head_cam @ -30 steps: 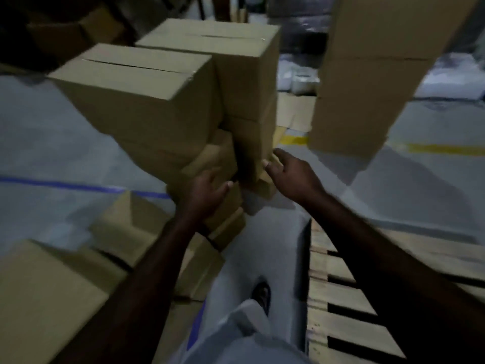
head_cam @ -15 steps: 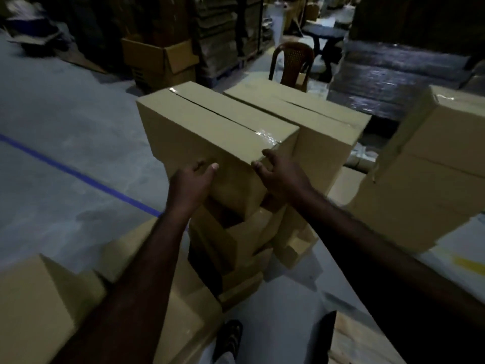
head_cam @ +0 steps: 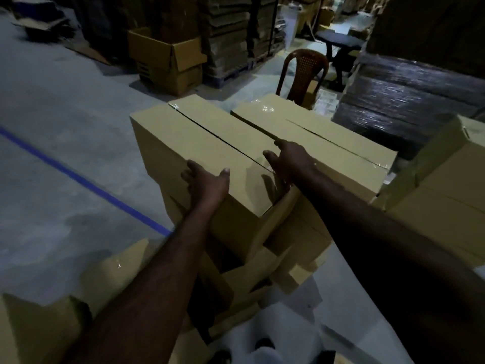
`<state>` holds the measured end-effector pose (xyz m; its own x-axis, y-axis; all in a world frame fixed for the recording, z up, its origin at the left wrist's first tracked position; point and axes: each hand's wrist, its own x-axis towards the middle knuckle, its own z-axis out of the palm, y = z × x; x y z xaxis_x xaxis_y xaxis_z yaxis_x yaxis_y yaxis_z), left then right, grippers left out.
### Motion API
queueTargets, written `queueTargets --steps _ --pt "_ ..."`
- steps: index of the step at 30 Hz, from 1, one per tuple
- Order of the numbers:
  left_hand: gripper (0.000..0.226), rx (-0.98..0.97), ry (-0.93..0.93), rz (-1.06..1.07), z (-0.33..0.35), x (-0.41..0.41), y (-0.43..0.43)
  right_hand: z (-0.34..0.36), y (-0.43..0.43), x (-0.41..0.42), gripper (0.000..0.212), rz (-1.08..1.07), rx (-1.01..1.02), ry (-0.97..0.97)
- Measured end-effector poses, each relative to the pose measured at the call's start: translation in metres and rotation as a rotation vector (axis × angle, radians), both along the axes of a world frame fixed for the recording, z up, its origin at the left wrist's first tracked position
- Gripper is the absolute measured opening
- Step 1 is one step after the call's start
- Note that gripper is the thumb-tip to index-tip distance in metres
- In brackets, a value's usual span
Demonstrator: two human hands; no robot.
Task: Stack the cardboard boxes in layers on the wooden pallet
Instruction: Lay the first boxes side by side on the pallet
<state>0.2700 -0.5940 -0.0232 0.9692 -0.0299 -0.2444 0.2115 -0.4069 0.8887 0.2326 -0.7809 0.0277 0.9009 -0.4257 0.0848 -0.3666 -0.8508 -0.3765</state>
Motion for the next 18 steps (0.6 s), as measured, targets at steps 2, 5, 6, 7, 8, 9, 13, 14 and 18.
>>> queueTargets --steps 2,5,6,7,8,9,13,14,18 --pt "0.102 -0.022 0.014 -0.021 -0.004 0.001 -0.001 -0.003 -0.007 0.013 0.058 0.015 -0.030 0.039" --pt "0.102 -0.073 0.020 -0.028 -0.009 0.005 0.006 -0.003 -0.016 0.036 0.059 0.049 -0.027 0.105" --pt "0.104 -0.098 0.029 -0.026 -0.010 0.006 0.010 -0.004 -0.017 0.043 0.060 0.064 -0.019 0.121" --pt "0.107 -0.126 0.042 -0.020 -0.012 0.006 0.014 -0.004 -0.019 0.050 0.060 0.078 -0.009 0.129" --pt "0.109 -0.152 0.057 -0.002 -0.015 0.007 0.018 -0.002 -0.019 0.056 0.060 0.086 -0.010 0.140" --pt "0.111 -0.174 0.080 0.025 -0.017 0.007 0.023 0.000 -0.018 0.063 0.059 0.090 -0.027 0.154" --pt "0.119 -0.276 0.230 0.121 -0.018 0.021 0.043 0.001 -0.017 0.092 0.062 0.054 -0.044 0.201" --pt "0.120 -0.298 0.253 0.146 -0.014 0.024 0.046 0.001 -0.017 0.098 0.064 0.052 -0.028 0.230" --pt "0.118 -0.372 0.201 0.269 -0.009 0.043 0.057 -0.003 -0.006 0.107 0.048 0.088 0.152 0.291"
